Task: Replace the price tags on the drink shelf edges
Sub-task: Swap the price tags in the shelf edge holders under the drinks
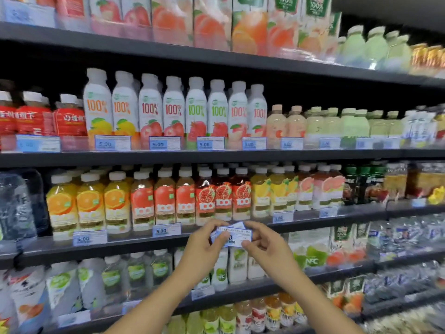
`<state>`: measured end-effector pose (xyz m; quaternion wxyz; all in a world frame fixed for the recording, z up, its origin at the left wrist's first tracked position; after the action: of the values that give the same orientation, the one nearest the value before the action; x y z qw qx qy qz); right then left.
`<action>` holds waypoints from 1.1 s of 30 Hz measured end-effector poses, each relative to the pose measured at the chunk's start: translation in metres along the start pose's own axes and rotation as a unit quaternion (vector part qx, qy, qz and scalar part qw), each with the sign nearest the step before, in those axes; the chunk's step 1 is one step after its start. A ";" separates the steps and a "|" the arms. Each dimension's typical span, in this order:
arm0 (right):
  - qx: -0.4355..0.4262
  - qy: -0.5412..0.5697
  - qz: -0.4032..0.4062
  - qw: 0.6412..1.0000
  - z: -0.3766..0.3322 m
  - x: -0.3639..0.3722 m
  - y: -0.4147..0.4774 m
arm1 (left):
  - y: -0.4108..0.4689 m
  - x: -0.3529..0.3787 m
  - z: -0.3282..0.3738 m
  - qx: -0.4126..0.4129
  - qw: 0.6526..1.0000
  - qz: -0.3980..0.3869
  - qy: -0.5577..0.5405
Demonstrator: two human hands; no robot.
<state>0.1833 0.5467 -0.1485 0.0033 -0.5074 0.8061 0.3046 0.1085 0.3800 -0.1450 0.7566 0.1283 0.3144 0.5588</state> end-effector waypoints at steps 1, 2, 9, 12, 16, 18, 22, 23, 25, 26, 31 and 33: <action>0.003 -0.006 -0.002 1.000 0.008 -0.012 -0.001 | -0.001 0.014 0.003 -0.006 1.000 -0.005 0.006; 0.008 -0.013 -0.002 1.000 0.015 -0.023 -0.002 | -0.001 0.027 0.006 -0.013 1.000 -0.010 0.011; 0.025 -0.073 -0.014 0.997 0.059 -0.059 0.002 | -0.003 0.074 0.008 -0.060 0.995 -0.030 0.077; 0.016 -0.103 -0.017 0.994 0.065 -0.056 0.007 | -0.002 0.076 -0.002 -0.073 0.992 -0.041 0.097; -0.010 -0.141 -0.013 0.990 0.067 -0.044 0.022 | 0.007 0.068 -0.022 -0.079 0.987 -0.029 0.136; -0.010 -0.149 -0.006 0.989 0.071 -0.039 0.032 | 0.013 0.061 -0.030 -0.079 0.986 -0.013 0.145; 0.005 -0.149 0.015 0.989 0.079 -0.033 0.058 | 0.033 0.048 -0.052 -0.053 0.985 0.011 0.162; 0.006 -0.147 0.026 0.989 0.079 -0.033 0.066 | 0.037 0.047 -0.059 -0.025 0.982 0.018 0.187; 0.009 -0.130 0.046 0.990 0.079 -0.032 0.081 | 0.047 0.049 -0.075 0.065 0.962 0.024 0.266; 0.016 -0.116 0.055 0.992 0.079 -0.030 0.088 | 0.051 0.053 -0.083 0.120 0.941 0.026 0.315; 0.059 -0.031 0.082 0.994 0.087 -0.015 0.106 | 0.051 0.068 -0.099 0.234 0.862 -0.003 0.450; 0.058 -0.009 0.085 0.995 0.091 -0.009 0.109 | 0.047 0.069 -0.103 0.226 0.849 -0.005 0.476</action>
<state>0.0704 0.6323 -0.1665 0.0139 -0.4333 0.8626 0.2607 0.0211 0.4434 -0.2218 0.4669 0.0124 0.7549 0.4605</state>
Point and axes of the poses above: each hand's wrist, its own y-axis towards the middle knuckle, its own x-axis out of the palm, z = x × y, the point moved 4 cm from there along y, towards the middle knuckle, and after that the axes turned 6 degrees about z, right-handed, at the moved point
